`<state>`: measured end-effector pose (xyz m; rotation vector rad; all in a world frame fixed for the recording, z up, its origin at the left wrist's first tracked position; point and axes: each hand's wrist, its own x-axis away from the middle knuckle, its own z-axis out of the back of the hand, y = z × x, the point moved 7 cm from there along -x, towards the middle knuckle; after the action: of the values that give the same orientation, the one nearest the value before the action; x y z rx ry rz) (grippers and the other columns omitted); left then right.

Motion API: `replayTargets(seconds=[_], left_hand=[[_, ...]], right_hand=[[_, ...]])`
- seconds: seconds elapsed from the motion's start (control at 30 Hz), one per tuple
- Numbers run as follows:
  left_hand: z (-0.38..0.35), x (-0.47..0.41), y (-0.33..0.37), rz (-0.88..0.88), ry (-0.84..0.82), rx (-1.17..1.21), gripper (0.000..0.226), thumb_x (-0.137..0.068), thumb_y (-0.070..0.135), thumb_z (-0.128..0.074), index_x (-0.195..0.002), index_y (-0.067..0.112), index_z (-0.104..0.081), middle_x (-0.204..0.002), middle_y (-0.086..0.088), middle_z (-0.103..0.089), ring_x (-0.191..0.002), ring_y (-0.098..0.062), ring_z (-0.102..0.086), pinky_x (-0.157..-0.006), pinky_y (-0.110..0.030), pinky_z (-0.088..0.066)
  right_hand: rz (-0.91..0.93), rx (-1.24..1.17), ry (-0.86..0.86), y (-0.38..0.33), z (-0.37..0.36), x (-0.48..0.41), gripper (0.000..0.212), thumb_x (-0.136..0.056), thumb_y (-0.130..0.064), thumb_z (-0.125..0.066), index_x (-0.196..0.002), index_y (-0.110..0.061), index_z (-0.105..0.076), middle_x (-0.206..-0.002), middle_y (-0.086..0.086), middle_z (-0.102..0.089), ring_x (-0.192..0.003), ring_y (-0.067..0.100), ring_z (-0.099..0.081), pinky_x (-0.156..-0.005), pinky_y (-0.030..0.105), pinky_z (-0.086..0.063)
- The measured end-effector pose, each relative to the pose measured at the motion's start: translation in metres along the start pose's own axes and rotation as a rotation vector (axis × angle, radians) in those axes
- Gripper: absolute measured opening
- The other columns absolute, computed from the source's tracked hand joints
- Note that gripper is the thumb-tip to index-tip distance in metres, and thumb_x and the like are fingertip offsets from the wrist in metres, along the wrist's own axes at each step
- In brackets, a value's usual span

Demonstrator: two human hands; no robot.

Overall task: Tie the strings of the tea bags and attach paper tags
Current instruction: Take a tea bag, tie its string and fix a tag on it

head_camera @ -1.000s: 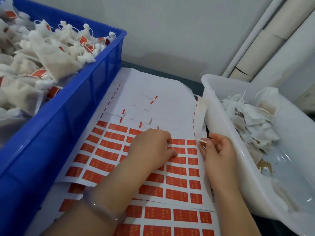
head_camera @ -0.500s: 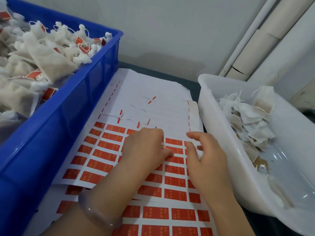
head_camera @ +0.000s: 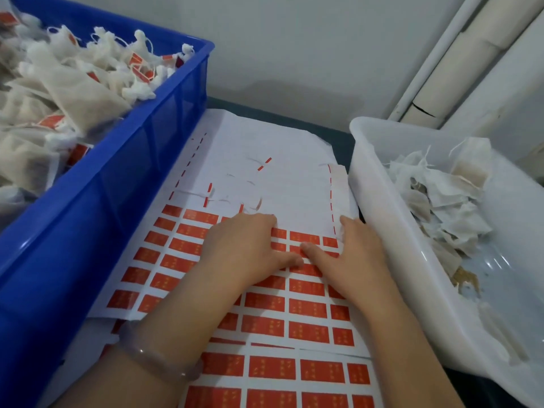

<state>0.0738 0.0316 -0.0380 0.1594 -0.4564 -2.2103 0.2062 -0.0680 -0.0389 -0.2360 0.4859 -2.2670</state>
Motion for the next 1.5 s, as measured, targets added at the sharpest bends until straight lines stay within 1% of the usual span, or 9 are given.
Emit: replayTargets(seconds=[0.2, 0.4, 0.77, 0.9, 1.0, 1.1, 1.23, 1.37, 1.5], left_hand=[[0.003, 0.004, 0.000, -0.018, 0.065, 0.044, 0.073, -0.074, 0.067, -0.057, -0.139, 0.044, -0.032, -0.138, 0.011, -0.049, -0.115, -0.015, -0.056, -0.081, -0.031, -0.050], [0.001, 0.004, 0.001, -0.018, 0.015, 0.038, 0.056, -0.078, 0.063, -0.055, -0.130, 0.043, -0.047, -0.129, 0.011, -0.057, -0.103, -0.013, -0.061, -0.075, -0.027, -0.050], [0.002, 0.006, 0.002, -0.022, 0.009, 0.047, 0.055, -0.079, 0.064, -0.054, -0.129, 0.043, -0.049, -0.128, 0.012, -0.057, -0.104, -0.011, -0.061, -0.074, -0.027, -0.050], [0.004, 0.006, 0.000, -0.019, 0.017, 0.116, 0.052, -0.080, 0.061, -0.056, -0.127, 0.040, -0.052, -0.129, 0.011, -0.057, -0.106, -0.011, -0.059, -0.078, -0.028, -0.050], [0.006, 0.005, -0.003, -0.017, 0.030, 0.202, 0.052, -0.079, 0.060, -0.058, -0.126, 0.038, -0.054, -0.131, 0.012, -0.056, -0.110, -0.012, -0.057, -0.081, -0.029, -0.048], [0.007, 0.005, -0.005, -0.014, 0.034, 0.277, 0.046, -0.080, 0.062, -0.055, -0.118, 0.038, -0.060, -0.123, 0.014, -0.061, -0.101, -0.008, -0.060, -0.072, -0.022, -0.044], [0.012, 0.006, -0.007, -0.011, 0.133, 0.355, 0.035, -0.091, 0.049, -0.045, -0.078, 0.026, -0.067, -0.068, 0.010, -0.066, -0.060, -0.005, -0.059, -0.059, -0.025, -0.053], [0.014, 0.008, -0.009, 0.005, 0.195, 0.457, 0.041, -0.089, 0.039, -0.050, -0.055, 0.018, -0.058, -0.049, 0.000, -0.056, -0.047, -0.013, -0.054, -0.049, -0.028, -0.048], [0.013, 0.006, -0.012, 0.053, 0.218, 0.501, 0.045, -0.086, 0.050, -0.053, -0.052, 0.020, -0.056, -0.047, 0.003, -0.055, -0.043, -0.008, -0.054, -0.048, -0.022, -0.048]], right_hand=[[-0.011, -0.147, 0.023, 0.006, 0.005, 0.002, 0.071, -0.075, -0.059, -0.063, -0.132, -0.034, -0.028, -0.108, -0.019, -0.036, -0.100, 0.001, -0.040, -0.082, 0.027, -0.039], [-0.034, -0.231, -0.020, 0.008, 0.008, 0.006, 0.058, -0.081, -0.051, -0.062, -0.125, -0.044, -0.025, -0.094, -0.027, -0.036, -0.063, -0.013, -0.038, -0.045, 0.004, -0.031], [-0.020, -0.353, 0.036, 0.007, 0.014, 0.006, 0.069, -0.079, -0.035, -0.070, -0.131, -0.042, -0.025, -0.121, -0.018, -0.046, -0.085, -0.002, -0.051, -0.063, 0.016, -0.044], [0.025, -0.582, 0.118, -0.001, 0.029, 0.008, 0.075, -0.078, -0.027, -0.073, -0.134, -0.045, -0.026, -0.098, -0.035, -0.044, -0.066, -0.017, -0.057, -0.040, 0.005, -0.041], [-0.182, -1.043, -0.077, 0.006, 0.021, 0.009, 0.068, -0.079, -0.023, -0.071, -0.138, -0.021, -0.037, -0.116, -0.012, -0.059, -0.071, 0.008, -0.069, -0.051, 0.023, -0.055], [-0.216, -1.501, -0.442, -0.012, 0.009, 0.022, 0.050, -0.078, -0.047, -0.057, -0.104, -0.006, -0.069, -0.103, 0.018, -0.069, -0.085, 0.036, -0.070, -0.062, 0.042, -0.058], [-0.368, -1.719, -0.621, -0.021, -0.001, 0.025, 0.068, -0.066, -0.071, -0.048, -0.098, -0.013, -0.066, -0.078, 0.007, -0.068, -0.064, 0.023, -0.068, -0.059, 0.031, -0.056], [-0.424, -1.809, -0.499, -0.013, -0.007, 0.018, 0.060, -0.073, -0.069, -0.047, -0.070, -0.016, -0.075, -0.062, 0.002, -0.066, -0.050, 0.014, -0.063, -0.053, 0.023, -0.051], [-0.309, -1.770, -0.786, -0.042, -0.015, 0.033, 0.049, -0.089, -0.034, -0.045, -0.115, 0.005, -0.058, -0.093, 0.025, -0.068, -0.084, 0.037, -0.068, -0.075, 0.044, -0.055]])
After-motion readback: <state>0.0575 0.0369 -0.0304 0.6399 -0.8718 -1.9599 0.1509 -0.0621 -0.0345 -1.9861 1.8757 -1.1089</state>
